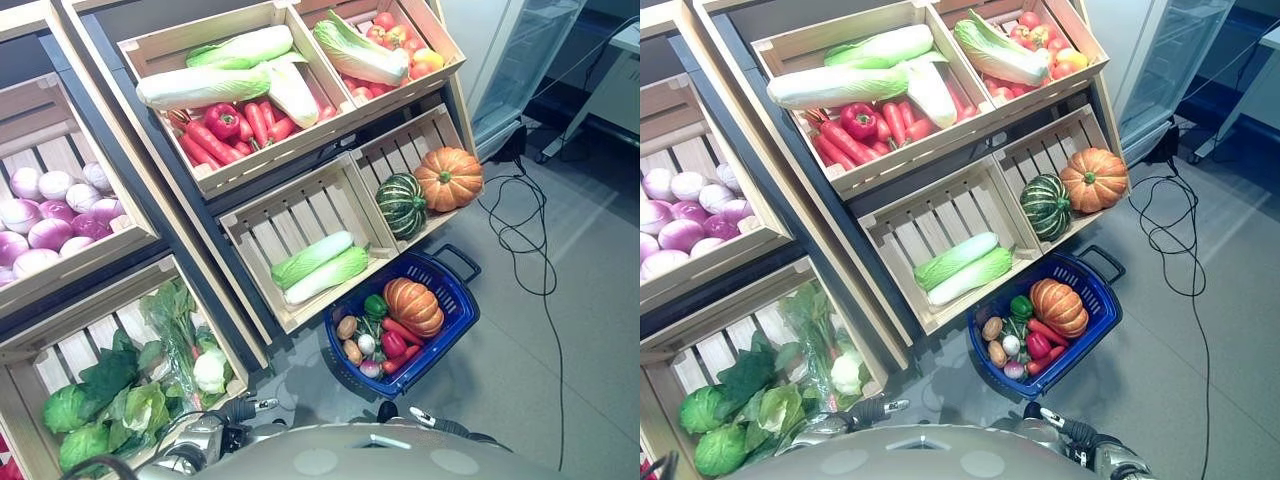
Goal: Pick up fruits and vegetables into the basket
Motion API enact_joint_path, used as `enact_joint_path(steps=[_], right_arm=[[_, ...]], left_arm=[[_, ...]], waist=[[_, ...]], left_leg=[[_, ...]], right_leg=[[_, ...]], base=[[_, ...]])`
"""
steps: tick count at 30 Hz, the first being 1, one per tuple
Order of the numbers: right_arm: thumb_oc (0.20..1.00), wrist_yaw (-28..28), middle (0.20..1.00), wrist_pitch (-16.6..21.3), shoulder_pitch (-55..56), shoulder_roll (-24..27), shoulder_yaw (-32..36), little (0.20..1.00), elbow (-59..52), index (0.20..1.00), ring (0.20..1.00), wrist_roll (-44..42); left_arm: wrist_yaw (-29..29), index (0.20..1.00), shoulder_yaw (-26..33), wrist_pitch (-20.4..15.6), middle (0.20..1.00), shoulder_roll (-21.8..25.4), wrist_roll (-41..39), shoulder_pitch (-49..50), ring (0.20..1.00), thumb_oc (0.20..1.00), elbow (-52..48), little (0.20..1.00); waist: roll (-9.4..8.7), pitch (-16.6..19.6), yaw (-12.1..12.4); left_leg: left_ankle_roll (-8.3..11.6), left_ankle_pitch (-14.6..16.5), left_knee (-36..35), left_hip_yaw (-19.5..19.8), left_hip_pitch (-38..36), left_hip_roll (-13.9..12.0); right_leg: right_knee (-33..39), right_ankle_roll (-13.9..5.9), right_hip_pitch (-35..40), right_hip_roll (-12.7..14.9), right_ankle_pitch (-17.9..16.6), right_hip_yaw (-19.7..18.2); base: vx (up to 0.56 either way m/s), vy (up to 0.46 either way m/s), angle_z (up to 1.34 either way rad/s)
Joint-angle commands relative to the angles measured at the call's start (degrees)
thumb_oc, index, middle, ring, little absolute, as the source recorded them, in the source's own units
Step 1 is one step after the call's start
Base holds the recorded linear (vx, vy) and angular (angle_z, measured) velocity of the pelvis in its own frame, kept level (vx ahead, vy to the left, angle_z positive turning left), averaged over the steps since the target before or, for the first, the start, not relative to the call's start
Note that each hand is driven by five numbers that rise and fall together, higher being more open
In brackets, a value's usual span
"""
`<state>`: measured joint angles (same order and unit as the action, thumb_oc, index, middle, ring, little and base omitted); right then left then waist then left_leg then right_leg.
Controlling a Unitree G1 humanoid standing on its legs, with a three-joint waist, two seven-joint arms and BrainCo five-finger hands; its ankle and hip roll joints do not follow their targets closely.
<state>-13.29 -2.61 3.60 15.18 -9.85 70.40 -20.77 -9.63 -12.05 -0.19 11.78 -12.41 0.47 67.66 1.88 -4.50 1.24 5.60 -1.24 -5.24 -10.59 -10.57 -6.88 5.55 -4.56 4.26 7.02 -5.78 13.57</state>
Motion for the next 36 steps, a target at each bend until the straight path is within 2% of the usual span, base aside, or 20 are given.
enact_joint_path(steps=[1, 3, 5, 6, 7, 8, 9, 10, 12, 14, 19, 23, 25, 26, 29, 30, 31, 32, 33, 36], right_arm=[[1.000, 1.95, 1.000, 6.06, -4.31, -1.21, -1.12, 1.000, -1.43, 1.000, 1.000, -4.38], [1.000, 2.27, 1.000, 7.73, -4.04, -0.76, -0.80, 1.000, -4.45, 1.000, 1.000, -6.01], [1.000, 3.03, 1.000, 10.19, -3.34, 0.15, -0.45, 1.000, -8.64, 1.000, 1.000, -6.89], [1.000, 2.74, 1.000, 11.66, -3.09, 0.53, -0.27, 1.000, -9.33, 1.000, 1.000, -7.64], [1.000, 2.10, 1.000, 13.10, -2.77, 1.13, 0.15, 1.000, -10.24, 1.000, 1.000, -8.70], [1.000, 2.01, 1.000, 13.98, -2.61, 1.34, 0.36, 1.000, -10.82, 1.000, 1.000, -9.13], [1.000, 2.89, 1.000, 15.38, -1.77, 2.31, 0.72, 1.000, -15.54, 1.000, 1.000, -10.83], [1.000, 5.15, 1.000, 16.03, -0.10, 3.19, 1.12, 1.000, -22.81, 1.000, 1.000, -10.59], [1.000, 7.73, 1.000, 14.61, 2.53, 4.22, 1.49, 1.000, -31.33, 1.000, 1.000, -10.18], [1.000, 10.06, 1.000, 15.12, 5.83, 5.57, 2.52, 1.000, -40.96, 1.000, 1.000, -8.80], [1.000, 12.95, 1.000, 20.30, 6.55, 8.91, 4.39, 1.000, -51.62, 1.000, 1.000, -9.29], [1.000, 15.41, 1.000, 23.40, 5.86, 9.90, 4.97, 1.000, -55.11, 1.000, 1.000, -9.85], [1.000, 18.81, 1.000, 24.62, 4.60, 10.98, 4.88, 1.000, -57.68, 1.000, 1.000, -8.28], [1.000, 21.03, 1.000, 25.07, 3.24, 11.99, 4.62, 1.000, -59.66, 1.000, 1.000, -7.02], [1.000, 23.47, 1.000, 24.83, 1.20, 12.89, 3.88, 1.000, -61.60, 1.000, 1.000, -5.20], [1.000, 24.94, 1.000, 24.12, -0.60, 13.15, 2.82, 1.000, -62.26, 1.000, 1.000, -4.23], [1.000, 25.37, 1.000, 23.96, -1.04, 13.21, 2.54, 1.000, -62.39, 1.000, 1.000, -4.01], [1.000, 26.12, 1.000, 23.61, -1.63, 13.29, 2.09, 1.000, -62.56, 1.000, 1.000, -3.68], [1.000, 27.91, 1.000, 22.75, -3.23, 13.16, 0.77, 1.000, -62.90, 1.000, 1.000, -3.45], [1.000, 28.78, 1.000, 22.23, -4.72, 12.60, -0.36, 1.000, -62.69, 1.000, 1.000, -4.78]], left_arm=[[6.63, 1.000, -0.19, -4.55, 1.000, 0.05, -4.34, -4.70, 1.000, 1.000, -2.00, 1.000], [9.39, 1.000, 1.34, -5.56, 1.000, 0.90, -5.08, -4.90, 1.000, 1.000, -5.07, 1.000], [10.95, 1.000, 2.42, -9.85, 1.000, 2.26, -2.98, -4.62, 1.000, 1.000, -8.33, 1.000], [11.33, 1.000, 2.50, -10.56, 1.000, 2.71, -3.18, -4.33, 1.000, 1.000, -8.23, 1.000], [11.71, 1.000, 2.27, -16.39, 1.000, 3.69, -0.33, -3.63, 1.000, 1.000, -8.61, 1.000], [11.89, 1.000, 1.92, -18.36, 1.000, 4.20, 0.72, -3.26, 1.000, 1.000, -9.23, 1.000], [13.23, 1.000, 1.24, -23.04, 1.000, 5.91, 3.60, -1.54, 1.000, 1.000, -14.40, 1.000], [13.34, 1.000, 1.16, -24.72, 1.000, 8.22, 4.75, 0.74, 1.000, 1.000, -23.08, 1.000], [12.51, 1.000, 1.74, -23.27, 1.000, 11.04, 3.39, 3.44, 1.000, 1.000, -32.50, 1.000], [9.14, 1.000, 3.84, -24.05, 1.000, 14.21, 0.20, 6.42, 1.000, 1.000, -42.94, 1.000], [3.00, 1.000, 5.99, -30.55, 1.000, 18.31, -6.93, 7.19, 1.000, 1.000, -59.14, 1.000], [5.36, 1.000, 6.08, -32.08, 1.000, 18.56, -6.60, 6.06, 1.000, 1.000, -62.69, 1.000], [10.34, 1.000, 5.35, -31.45, 1.000, 19.23, -3.57, 4.01, 1.000, 1.000, -64.47, 1.000], [15.14, 1.000, 4.43, -31.13, 1.000, 19.70, -0.92, 1.65, 1.000, 1.000, -65.37, 1.000], [21.31, 1.000, 2.97, -31.53, 1.000, 20.26, 4.09, -2.49, 1.000, 1.000, -66.33, 1.000], [27.29, 1.000, 1.56, -31.10, 1.000, 20.53, 9.93, -6.19, 1.000, 1.000, -66.80, 1.000], [28.60, 1.000, 1.22, -30.70, 1.000, 20.65, 11.24, -7.18, 1.000, 1.000, -67.01, 1.000], [30.53, 1.000, 0.74, -29.60, 1.000, 20.85, 13.89, -8.60, 1.000, 1.000, -67.39, 1.000], [35.05, 1.000, -1.07, -26.61, 1.000, 21.14, 17.55, -12.67, 1.000, 1.000, -67.77, 1.000], [37.74, 1.000, -2.53, -22.54, 1.000, 20.42, 20.39, -16.80, 1.000, 1.000, -67.71, 1.000]], waist=[[-2.19, -2.57, -1.25], [-2.26, -2.85, -1.34], [-2.29, -3.14, -1.35], [-2.38, -3.22, -1.26], [-2.56, -3.39, -1.09], [-2.64, -3.49, -0.97], [-2.82, -4.13, -0.53], [-2.90, -4.99, -0.33], [-2.90, -5.57, -0.31], [-2.76, -6.48, -0.35], [-2.04, -9.56, -0.47], [-1.62, -11.13, -0.80], [-1.43, -12.67, -1.22], [-1.25, -13.99, -1.73], [-1.21, -16.13, -2.45], [-1.28, -17.61, -2.99], [-1.23, -17.83, -3.09], [-1.28, -18.36, -3.23], [-1.29, -19.60, -3.79], [-1.27, -20.79, -4.50]], left_leg=[[-1.48, 2.41, 0.64, 0.96, 2.72, 0.60], [-1.51, 2.41, 0.84, 1.03, 2.91, 0.50], [-1.61, 2.31, 1.07, 1.14, 3.37, 0.32], [-1.71, 2.33, 1.18, 1.18, 3.61, 0.29], [-1.90, 2.36, 1.33, 1.32, 3.94, 0.33], [-1.96, 2.38, 1.43, 1.38, 4.11, 0.37], [-2.15, 2.48, 1.87, 1.70, 4.59, 0.44], [-2.28, 2.75, 2.57, 2.10, 5.13, 0.58], [-2.41, 3.02, 3.08, 2.41, 5.57, 0.75], [-2.75, 3.34, 4.10, 2.92, 6.83, 1.06], [-2.95, 2.90, 5.91, 3.89, 11.55, 1.35], [-2.80, 2.40, 6.62, 4.01, 13.64, 1.33], [-2.59, 2.06, 8.10, 4.07, 15.75, 1.33], [-2.40, 1.76, 9.25, 4.02, 17.42, 1.23], [-2.27, 1.81, 11.57, 3.97, 20.34, 1.16], [-2.38, 1.58, 13.06, 4.11, 22.64, 1.20], [-2.43, 1.24, 13.25, 4.12, 23.37, 1.15], [-2.42, 1.48, 13.98, 4.09, 24.12, 1.12], [-2.45, 1.31, 15.54, 4.14, 26.59, 1.16], [-2.49, 1.30, 17.29, 3.99, 28.91, 1.00]], right_leg=[[-2.36, -4.26, 3.42, 3.71, 4.97, 0.93], [-2.64, -4.29, 3.18, 3.85, 5.02, 0.68], [-3.11, -4.21, 2.66, 4.00, 5.14, 0.50], [-3.27, -4.14, 2.43, 3.98, 5.24, 0.50], [-3.46, -4.02, 2.11, 3.89, 5.35, 0.39], [-3.56, -3.97, 1.99, 3.88, 5.41, 0.33], [-3.91, -3.79, 1.71, 3.78, 5.56, 0.39], [-4.60, -3.66, 1.25, 3.81, 5.82, 0.41], [-5.42, -3.56, 0.71, 3.87, 6.22, 0.40], [-7.13, -3.20, -0.80, 3.72, 7.02, 0.10], [-11.11, -2.39, -6.69, 3.22, 8.12, -0.30], [-12.98, -2.08, -9.18, 3.03, 8.75, -0.57], [-14.86, -1.69, -11.22, 2.75, 9.39, -0.81], [-16.34, -1.44, -12.99, 2.60, 9.84, -1.07], [-19.39, -1.09, -16.35, 2.33, 10.84, -1.74], [-21.63, -0.81, -18.96, 2.09, 11.17, -2.32], [-21.86, -0.72, -19.65, 1.96, 10.89, -2.30], [-23.00, -0.66, -20.54, 1.98, 11.41, -2.30], [-25.43, -0.41, -23.37, 1.69, 11.83, -2.70], [-27.75, -0.23, -26.21, 1.46, 12.18, -2.84]], base=[[0.05, -0.019, 0.02], [0.06, -0.024, 0.01], [0.05, -0.028, 0.00], [0.01, -0.046, -0.02], [0.01, -0.050, -0.01], [0.02, -0.080, 0.00], [0.02, -0.090, 0.03], [0.02, -0.084, 0.03], [0.01, -0.038, 0.08], [-0.01, -0.023, 0.14], [-0.11, -0.044, 0.08], [-0.08, -0.035, 0.01], [-0.10, -0.043, 0.00], [-0.11, -0.034, 0.00], [-0.11, -0.034, -0.02], [-0.10, -0.035, -0.05], [-0.11, -0.045, -0.07], [-0.10, -0.051, 0.00], [-0.10, -0.055, 0.00], [-0.06, -0.032, 0.01]])
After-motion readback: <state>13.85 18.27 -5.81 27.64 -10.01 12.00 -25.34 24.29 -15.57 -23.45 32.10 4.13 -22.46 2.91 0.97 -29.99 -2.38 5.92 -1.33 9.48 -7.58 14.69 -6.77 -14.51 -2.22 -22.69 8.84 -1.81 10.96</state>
